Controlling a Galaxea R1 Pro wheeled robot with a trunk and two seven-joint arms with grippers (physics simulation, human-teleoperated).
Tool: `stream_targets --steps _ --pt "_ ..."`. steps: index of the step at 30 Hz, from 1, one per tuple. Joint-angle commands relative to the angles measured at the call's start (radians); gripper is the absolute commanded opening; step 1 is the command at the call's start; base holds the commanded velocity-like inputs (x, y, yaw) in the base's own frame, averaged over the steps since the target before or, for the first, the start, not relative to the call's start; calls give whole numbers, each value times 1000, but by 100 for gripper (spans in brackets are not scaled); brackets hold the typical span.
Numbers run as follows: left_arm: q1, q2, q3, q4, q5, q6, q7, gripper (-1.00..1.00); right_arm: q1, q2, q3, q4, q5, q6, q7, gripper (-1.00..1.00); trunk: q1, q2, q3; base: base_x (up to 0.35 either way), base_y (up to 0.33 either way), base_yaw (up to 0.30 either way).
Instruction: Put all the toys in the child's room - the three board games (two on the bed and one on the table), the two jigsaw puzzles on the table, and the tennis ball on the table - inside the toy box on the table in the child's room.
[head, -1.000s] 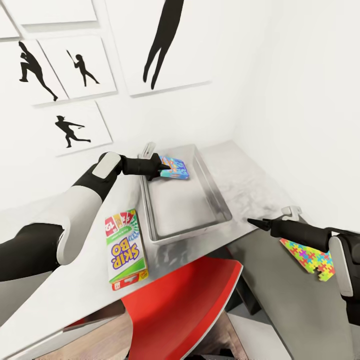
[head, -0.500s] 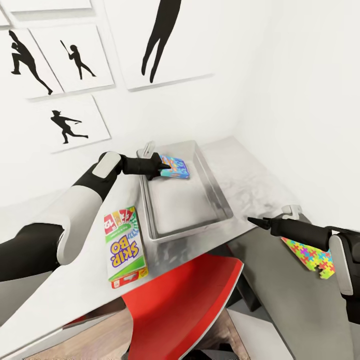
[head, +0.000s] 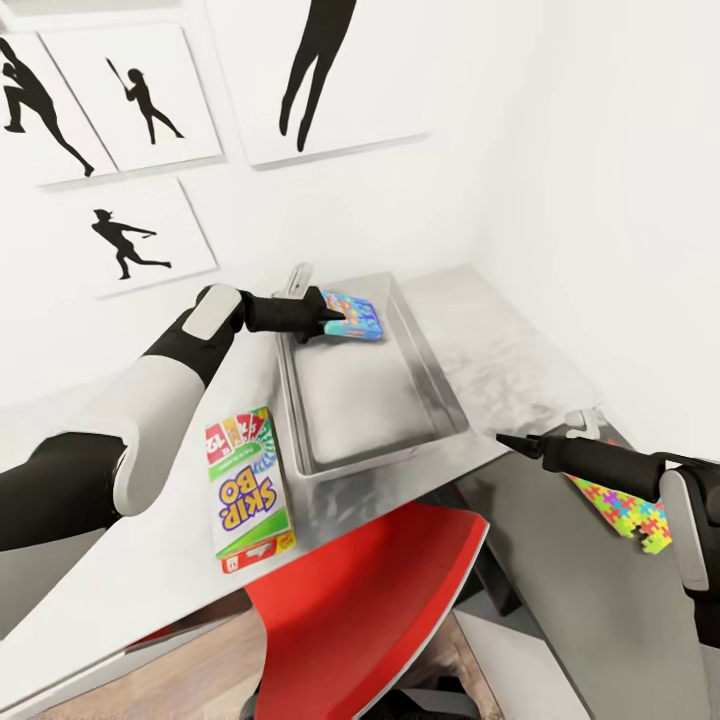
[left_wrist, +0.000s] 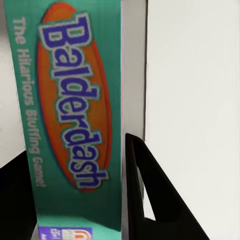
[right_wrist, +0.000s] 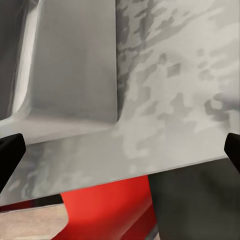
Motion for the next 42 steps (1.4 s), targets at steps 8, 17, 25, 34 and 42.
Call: stream_targets --steps 8,17,25,34,42 --pt "-19 -6 -2 -6 1 2 -6 -100 -1 -8 -1 0 -9 5 3 100 0 -2 -15 0 0 0" --pt "-23 -7 -4 -9 2 2 -4 -100 0 -11 -2 0 -11 5 3 100 0 -2 -29 0 0 0" --pt "-23 -6 -6 -9 -1 2 -2 -100 1 -12 -3 0 -11 5 3 100 0 -2 -36 0 0 0" --pt "-23 -8 -6 -8 -4 2 -1 -100 1 -13 -4 0 -11 5 3 100 0 -2 -38 0 0 0" --pt "-23 -7 -6 -8 -5 2 -2 -100 2 -13 -45 -1 -13 5 6 100 0 -2 -38 0 0 0"
